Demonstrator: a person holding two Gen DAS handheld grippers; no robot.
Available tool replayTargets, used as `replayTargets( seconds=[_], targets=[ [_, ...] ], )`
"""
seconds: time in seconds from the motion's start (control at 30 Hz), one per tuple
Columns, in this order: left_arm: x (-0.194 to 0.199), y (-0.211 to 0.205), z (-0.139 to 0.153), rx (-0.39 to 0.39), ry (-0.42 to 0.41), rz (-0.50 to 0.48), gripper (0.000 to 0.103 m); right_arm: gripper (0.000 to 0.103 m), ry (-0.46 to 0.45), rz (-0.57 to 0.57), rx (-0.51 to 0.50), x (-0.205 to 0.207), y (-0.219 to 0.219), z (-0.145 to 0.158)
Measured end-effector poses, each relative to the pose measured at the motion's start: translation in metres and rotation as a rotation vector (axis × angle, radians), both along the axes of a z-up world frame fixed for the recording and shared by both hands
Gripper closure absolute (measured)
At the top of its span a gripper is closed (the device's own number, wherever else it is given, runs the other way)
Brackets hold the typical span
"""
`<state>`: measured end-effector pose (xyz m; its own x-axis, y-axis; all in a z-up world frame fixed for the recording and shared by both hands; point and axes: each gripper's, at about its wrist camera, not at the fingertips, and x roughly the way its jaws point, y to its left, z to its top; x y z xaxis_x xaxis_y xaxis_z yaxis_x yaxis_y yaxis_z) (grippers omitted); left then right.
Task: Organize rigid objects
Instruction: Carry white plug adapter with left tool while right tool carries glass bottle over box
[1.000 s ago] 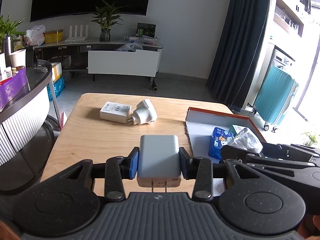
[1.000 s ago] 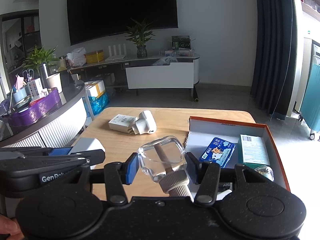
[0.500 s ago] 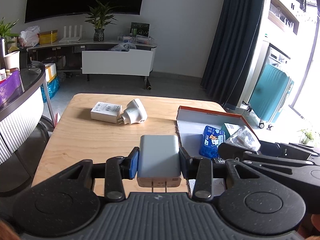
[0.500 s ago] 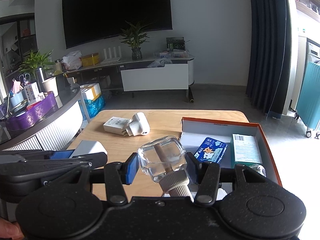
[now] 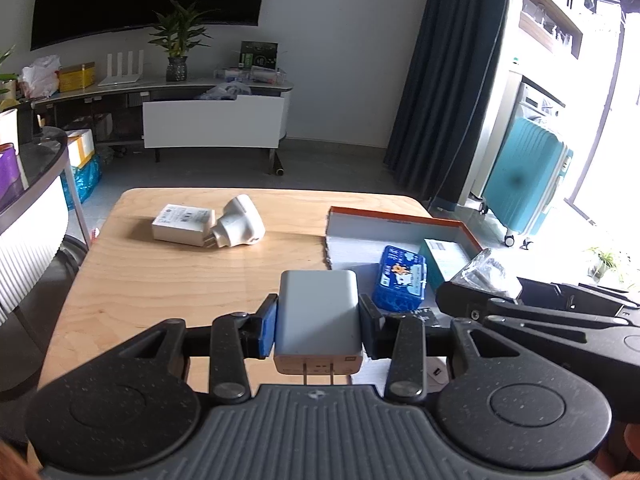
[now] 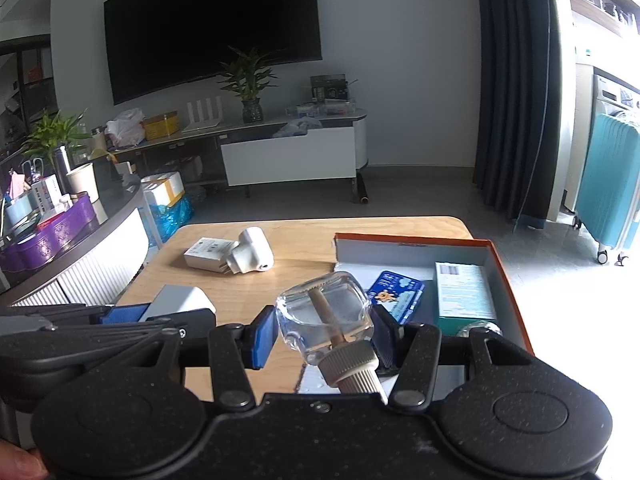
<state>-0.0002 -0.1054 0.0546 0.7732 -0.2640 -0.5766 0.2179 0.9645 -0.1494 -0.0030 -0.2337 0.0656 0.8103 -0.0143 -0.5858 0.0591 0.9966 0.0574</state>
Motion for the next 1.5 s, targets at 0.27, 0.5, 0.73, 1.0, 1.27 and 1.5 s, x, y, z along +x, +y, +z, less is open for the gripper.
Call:
replayTargets(
  seconds=[0.27,0.5,0.73,1.0,1.27,1.5],
  targets=[
    [0.002,-0.02,-0.003,0.003,0.011,-0.05,0.062,0.041,0.012,-0.052,0.005,-0.007,-0.021,-0.003],
    [0.004,-0.039,-0.004,0.001,0.02,-0.094,0.062,0.041,0.013,-0.102,0.007,-0.012,-0.039,-0.002],
    [0.009,-0.053,-0.003,-0.002,0.02,-0.125,0.062,0.041,0.007,-0.134,0.009,-0.016,-0.055,-0.001],
    [0.014,-0.069,-0.003,0.003,0.021,-0.158,0.062,0.041,0.0,-0.171,0.007,-0.016,-0.069,0.002],
    [0.02,-0.078,-0.003,0.009,0.021,-0.173,0.062,0.041,-0.007,-0.189,0.005,-0.013,-0.081,0.003],
    [0.024,-0.083,-0.005,0.01,0.03,-0.178,0.062,0.041,-0.003,-0.197,0.005,-0.007,-0.086,0.002]
  ],
)
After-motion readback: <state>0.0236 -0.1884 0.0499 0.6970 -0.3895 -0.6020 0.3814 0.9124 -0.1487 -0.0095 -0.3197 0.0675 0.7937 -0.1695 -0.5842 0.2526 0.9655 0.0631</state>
